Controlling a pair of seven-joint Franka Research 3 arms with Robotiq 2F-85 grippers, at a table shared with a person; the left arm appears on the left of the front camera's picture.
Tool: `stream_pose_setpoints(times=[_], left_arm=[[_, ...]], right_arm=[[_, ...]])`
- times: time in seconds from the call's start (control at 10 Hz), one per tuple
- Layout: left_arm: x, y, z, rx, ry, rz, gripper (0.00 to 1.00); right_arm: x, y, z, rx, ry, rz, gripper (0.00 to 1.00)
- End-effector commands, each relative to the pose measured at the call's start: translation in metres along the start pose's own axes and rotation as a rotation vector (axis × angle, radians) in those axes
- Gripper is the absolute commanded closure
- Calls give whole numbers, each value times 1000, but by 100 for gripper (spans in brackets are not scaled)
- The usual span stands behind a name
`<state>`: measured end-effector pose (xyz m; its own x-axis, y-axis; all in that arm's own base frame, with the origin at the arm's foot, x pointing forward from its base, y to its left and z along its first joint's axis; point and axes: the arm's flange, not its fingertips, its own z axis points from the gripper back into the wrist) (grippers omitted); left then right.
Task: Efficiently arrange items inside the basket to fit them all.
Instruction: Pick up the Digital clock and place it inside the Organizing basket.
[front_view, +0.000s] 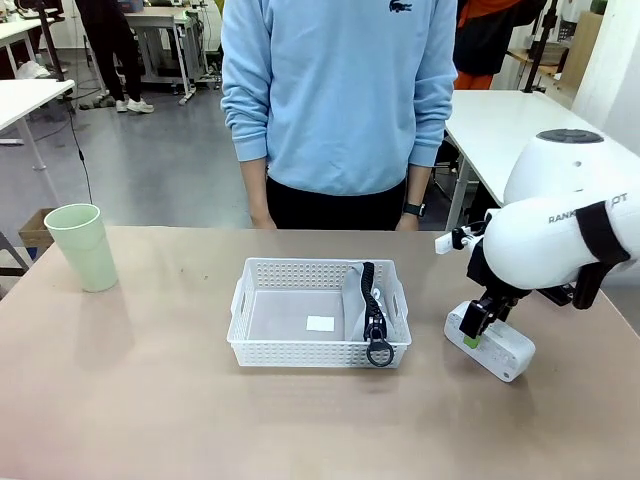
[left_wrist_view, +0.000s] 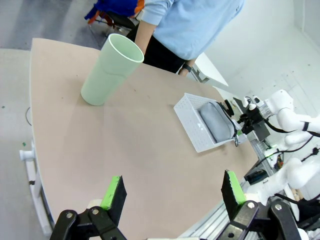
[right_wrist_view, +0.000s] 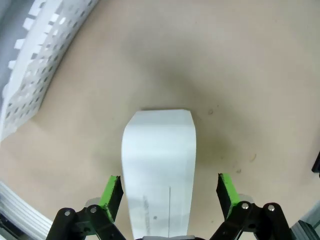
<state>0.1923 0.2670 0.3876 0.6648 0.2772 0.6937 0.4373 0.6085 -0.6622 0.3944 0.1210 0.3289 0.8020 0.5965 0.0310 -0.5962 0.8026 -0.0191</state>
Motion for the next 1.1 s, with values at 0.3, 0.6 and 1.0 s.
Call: stream_pose_setpoints(times=[0.3, 0.6, 1.0], left_arm=[[2, -1, 0, -10, -22, -18, 0], [2, -1, 0, -10, -22, -18, 0], [2, -1, 0, -10, -22, -18, 0]], right_arm=[[-15, -4, -27, -25, 8, -7, 0], [-17, -6, -25, -24, 6, -14, 0], [-16, -3, -23, -16, 36, -17, 65]])
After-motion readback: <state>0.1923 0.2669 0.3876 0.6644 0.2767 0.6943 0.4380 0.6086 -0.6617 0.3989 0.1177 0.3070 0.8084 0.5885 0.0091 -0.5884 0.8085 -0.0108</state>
